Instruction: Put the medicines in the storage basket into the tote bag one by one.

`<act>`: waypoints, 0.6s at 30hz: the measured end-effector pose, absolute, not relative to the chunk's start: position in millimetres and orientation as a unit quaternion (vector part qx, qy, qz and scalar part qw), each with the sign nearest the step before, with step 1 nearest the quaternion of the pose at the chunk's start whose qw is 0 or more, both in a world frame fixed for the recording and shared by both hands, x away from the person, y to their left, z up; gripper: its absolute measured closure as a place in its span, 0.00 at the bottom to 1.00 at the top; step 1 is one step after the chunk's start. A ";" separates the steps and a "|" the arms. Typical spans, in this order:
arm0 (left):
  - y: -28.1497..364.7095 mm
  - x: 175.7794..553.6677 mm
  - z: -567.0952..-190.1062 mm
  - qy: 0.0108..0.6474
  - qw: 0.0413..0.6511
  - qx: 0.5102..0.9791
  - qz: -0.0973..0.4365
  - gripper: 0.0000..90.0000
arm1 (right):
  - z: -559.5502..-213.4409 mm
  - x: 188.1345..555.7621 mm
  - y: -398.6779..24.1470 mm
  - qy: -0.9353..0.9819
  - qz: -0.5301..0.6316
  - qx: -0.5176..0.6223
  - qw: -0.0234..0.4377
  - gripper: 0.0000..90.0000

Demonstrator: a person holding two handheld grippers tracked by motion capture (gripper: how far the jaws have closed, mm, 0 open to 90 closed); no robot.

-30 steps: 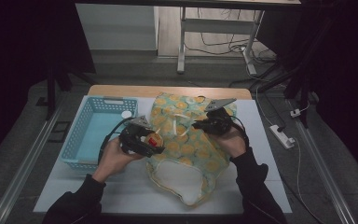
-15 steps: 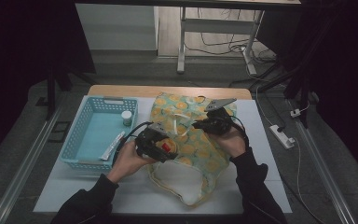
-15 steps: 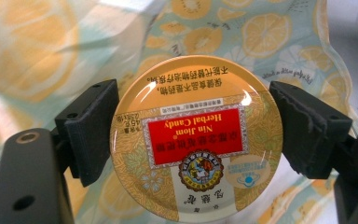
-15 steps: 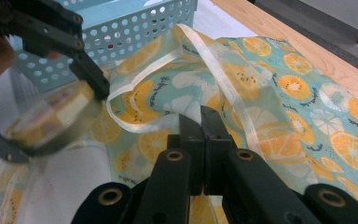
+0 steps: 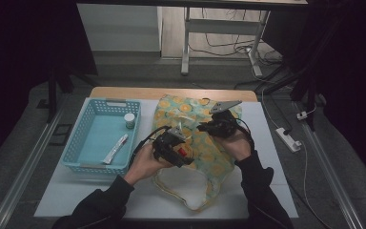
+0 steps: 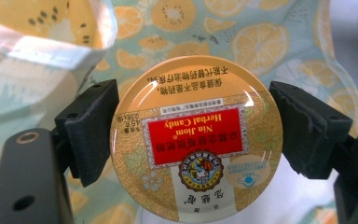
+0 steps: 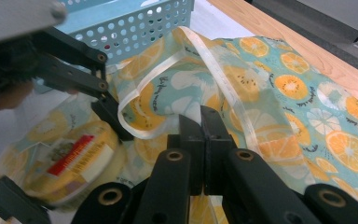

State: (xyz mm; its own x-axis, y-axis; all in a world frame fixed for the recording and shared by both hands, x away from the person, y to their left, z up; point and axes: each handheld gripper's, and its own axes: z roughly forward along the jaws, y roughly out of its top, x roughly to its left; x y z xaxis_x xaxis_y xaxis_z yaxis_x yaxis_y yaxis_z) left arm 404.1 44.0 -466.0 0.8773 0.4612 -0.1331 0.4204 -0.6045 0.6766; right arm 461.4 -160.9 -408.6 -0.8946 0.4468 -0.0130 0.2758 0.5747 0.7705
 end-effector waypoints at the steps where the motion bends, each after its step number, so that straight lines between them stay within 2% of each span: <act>1: 42.0 406.1 -466.8 0.246 0.370 0.895 0.029 0.23 | -408.8 461.5 -160.9 0.881 0.413 0.205 0.103 0.99; 18: 24.6 440.6 -489.7 0.283 0.364 0.885 0.057 0.22 | -408.0 459.7 -157.9 0.880 0.413 0.206 0.110 1.00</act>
State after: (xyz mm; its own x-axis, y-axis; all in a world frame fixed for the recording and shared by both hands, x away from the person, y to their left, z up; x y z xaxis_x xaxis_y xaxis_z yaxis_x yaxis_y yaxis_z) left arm 440.6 24.6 -489.7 0.8329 0.5431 -0.1065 0.4606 -0.5736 0.6773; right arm 459.7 -157.9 -408.0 -0.8908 0.4537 -0.0236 0.2718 0.5738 0.7726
